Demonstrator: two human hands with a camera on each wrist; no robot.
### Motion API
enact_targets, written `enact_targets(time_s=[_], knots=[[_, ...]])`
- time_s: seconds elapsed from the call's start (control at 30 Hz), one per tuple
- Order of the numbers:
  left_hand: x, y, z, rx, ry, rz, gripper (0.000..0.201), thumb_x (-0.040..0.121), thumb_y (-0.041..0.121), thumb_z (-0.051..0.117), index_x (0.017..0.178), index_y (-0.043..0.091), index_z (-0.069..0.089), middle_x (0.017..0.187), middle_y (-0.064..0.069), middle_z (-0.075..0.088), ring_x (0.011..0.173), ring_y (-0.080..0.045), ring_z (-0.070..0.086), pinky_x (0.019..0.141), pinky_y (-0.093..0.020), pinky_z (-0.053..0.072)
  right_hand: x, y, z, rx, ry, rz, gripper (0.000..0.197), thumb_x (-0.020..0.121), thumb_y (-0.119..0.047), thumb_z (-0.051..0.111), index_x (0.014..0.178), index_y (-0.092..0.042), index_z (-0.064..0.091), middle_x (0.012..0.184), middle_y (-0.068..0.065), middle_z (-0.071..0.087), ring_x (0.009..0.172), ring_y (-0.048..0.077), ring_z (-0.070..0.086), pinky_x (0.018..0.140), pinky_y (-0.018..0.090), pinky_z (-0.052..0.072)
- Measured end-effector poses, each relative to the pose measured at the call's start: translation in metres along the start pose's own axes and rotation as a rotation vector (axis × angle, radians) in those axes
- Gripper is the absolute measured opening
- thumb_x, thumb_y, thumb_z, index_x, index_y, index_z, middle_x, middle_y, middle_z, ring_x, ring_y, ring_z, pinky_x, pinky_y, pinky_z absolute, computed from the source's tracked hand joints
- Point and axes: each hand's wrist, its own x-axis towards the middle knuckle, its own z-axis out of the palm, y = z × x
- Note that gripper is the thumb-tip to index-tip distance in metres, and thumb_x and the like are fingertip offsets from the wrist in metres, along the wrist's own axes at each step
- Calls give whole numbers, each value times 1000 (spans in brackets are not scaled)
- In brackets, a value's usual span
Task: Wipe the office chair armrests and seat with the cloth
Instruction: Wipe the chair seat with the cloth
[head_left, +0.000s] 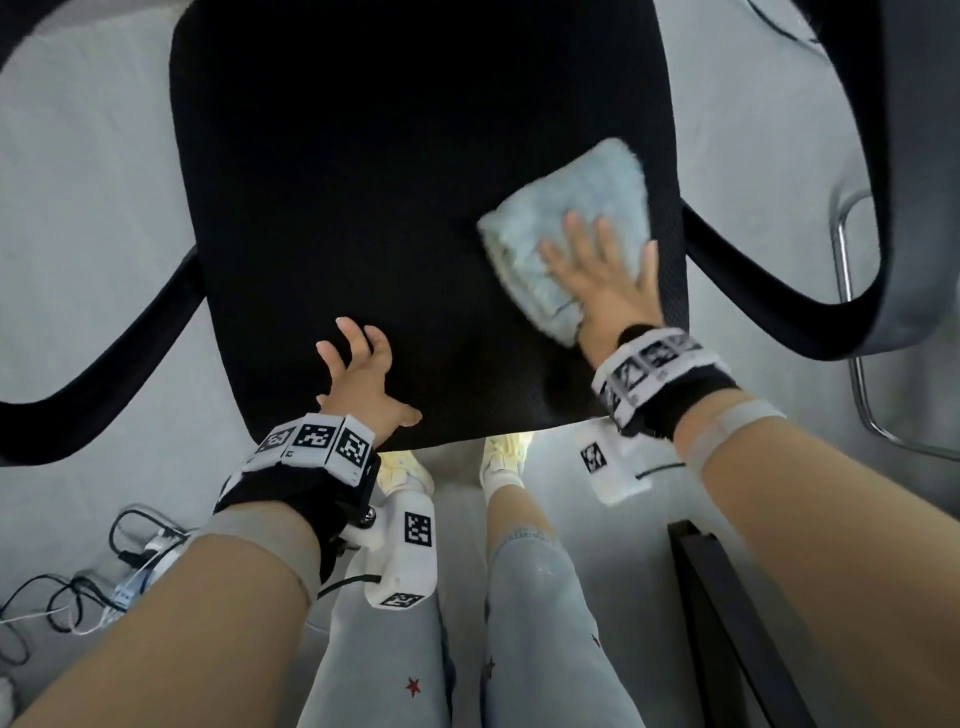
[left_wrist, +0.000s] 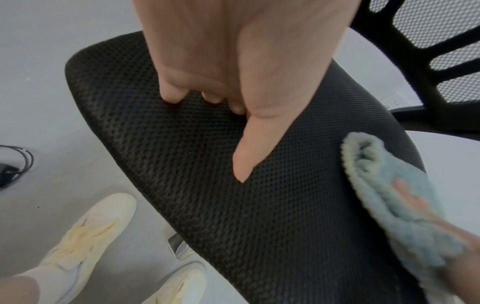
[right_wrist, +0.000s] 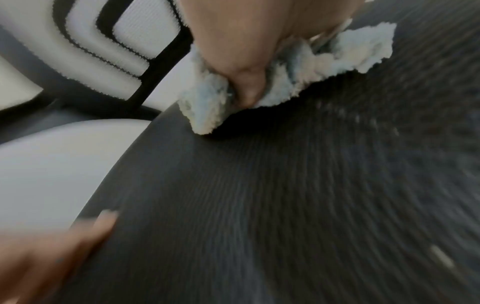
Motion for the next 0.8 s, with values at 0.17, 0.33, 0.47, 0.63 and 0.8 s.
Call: enact_targets(time_s=[0.17,0.33,0.47,0.63,0.8], knots=[[-1,17,7,-25,51,-76,107,76,20,67,143,8,-15,148,-10,-38,137,-39,-30,114,-60,9,-16,0,11,47,-4,59,83,86,-1,40,140,-39,-10,155,-6,-18,141,24,-22,108,56,-18],[8,47,10,-135,271,-126,114,72,31,71,144,12,-15,150,-18,-31,140,-34,-24,113,-58,7,-91,7,55,33,-118,-120,93,80,-15,59,139,-39,-9,151,-14,-20,138,14,-21,107,50,-20],[20,66,7,-125,335,-145,117,70,42,70,143,19,-19,151,-14,-32,138,-40,-25,110,-64,6,-65,13,37,65,-134,14,81,89,-19,45,138,-37,-18,147,-13,-29,133,10,-29,108,48,-22],[24,73,14,-135,366,-186,119,69,41,71,142,21,-22,150,-15,-33,138,-41,-26,109,-65,3,7,0,-2,203,62,162,79,82,2,36,143,-32,-2,156,-3,-15,142,20,-19,109,52,-19],[29,72,7,-57,396,-82,118,69,34,73,140,36,-21,149,-6,-37,138,-36,-29,103,-72,9,2,-10,3,247,92,190,82,81,8,35,143,-30,-4,155,-3,-17,141,21,-21,109,54,-18]])
